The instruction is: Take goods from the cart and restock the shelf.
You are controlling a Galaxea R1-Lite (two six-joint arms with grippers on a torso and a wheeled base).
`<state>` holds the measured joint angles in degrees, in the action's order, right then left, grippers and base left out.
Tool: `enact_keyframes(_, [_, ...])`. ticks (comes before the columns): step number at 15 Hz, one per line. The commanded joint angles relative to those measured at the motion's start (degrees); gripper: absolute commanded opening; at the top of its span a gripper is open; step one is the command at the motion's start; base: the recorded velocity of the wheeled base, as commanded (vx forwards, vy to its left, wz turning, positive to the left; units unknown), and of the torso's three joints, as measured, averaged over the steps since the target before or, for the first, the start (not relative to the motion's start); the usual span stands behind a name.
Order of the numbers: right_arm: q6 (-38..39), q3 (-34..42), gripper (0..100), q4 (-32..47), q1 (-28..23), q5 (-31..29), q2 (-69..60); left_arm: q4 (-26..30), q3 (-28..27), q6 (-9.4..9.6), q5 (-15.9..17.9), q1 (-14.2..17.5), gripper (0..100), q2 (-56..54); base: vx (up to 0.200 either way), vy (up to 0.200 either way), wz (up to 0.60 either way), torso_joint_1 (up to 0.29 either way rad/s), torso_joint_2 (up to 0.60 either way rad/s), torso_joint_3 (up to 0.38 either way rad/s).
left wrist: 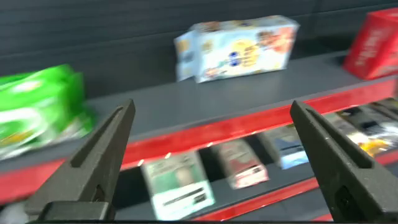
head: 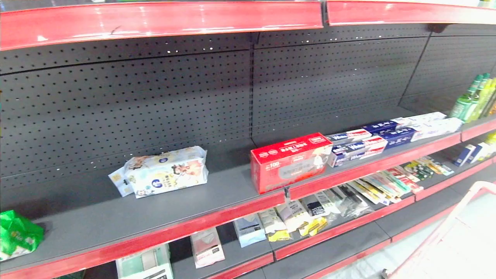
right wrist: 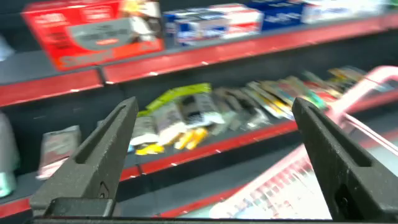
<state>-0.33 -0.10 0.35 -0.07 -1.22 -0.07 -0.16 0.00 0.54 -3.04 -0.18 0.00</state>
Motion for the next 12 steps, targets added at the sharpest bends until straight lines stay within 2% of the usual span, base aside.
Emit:
enact_keyframes(1, [0.0, 0.0, 100, 0.0, 0.0, 0.0, 0.1, 0.0, 0.0, -0.01, 0.0, 0.0, 100, 0.1, 0.000, 0.000, -0.60, 0.002, 0.01, 0.002])
enact_keyframes(12, [0.0, 0.0, 100, 0.0, 0.0, 0.0, 0.1, 0.0, 0.0, -0.01, 0.0, 0.0, 100, 0.1, 0.000, 0.000, -0.60, 0.004, 0.00, 0.001])
